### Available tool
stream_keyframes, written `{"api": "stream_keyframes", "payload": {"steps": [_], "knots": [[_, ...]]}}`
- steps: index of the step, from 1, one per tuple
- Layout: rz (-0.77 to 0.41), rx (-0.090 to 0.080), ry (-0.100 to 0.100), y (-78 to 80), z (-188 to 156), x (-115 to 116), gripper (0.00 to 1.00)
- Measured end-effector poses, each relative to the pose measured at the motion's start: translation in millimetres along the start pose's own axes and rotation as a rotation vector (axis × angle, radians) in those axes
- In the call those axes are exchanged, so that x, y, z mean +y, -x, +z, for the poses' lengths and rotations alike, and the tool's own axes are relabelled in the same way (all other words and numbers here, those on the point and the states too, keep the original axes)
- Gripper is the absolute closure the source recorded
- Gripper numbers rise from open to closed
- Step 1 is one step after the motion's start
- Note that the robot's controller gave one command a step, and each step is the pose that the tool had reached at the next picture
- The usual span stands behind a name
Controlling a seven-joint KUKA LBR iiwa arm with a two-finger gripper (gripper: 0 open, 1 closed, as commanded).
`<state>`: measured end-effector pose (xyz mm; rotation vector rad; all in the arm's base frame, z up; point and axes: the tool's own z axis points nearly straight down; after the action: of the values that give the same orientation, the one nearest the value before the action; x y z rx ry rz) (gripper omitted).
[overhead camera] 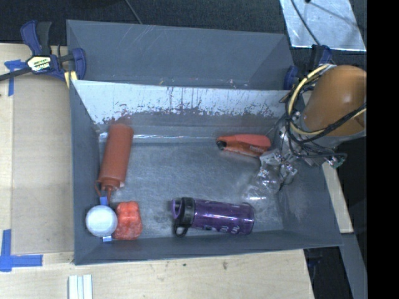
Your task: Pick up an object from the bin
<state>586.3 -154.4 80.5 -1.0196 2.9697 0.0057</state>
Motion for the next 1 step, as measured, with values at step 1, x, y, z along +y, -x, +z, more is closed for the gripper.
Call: {"api": "stream_keyframes", "payload": {"steps": [1], "knots": [[0.001, 0.002, -0.001, -0.7, -15.8, -0.4, 1.00]]}}
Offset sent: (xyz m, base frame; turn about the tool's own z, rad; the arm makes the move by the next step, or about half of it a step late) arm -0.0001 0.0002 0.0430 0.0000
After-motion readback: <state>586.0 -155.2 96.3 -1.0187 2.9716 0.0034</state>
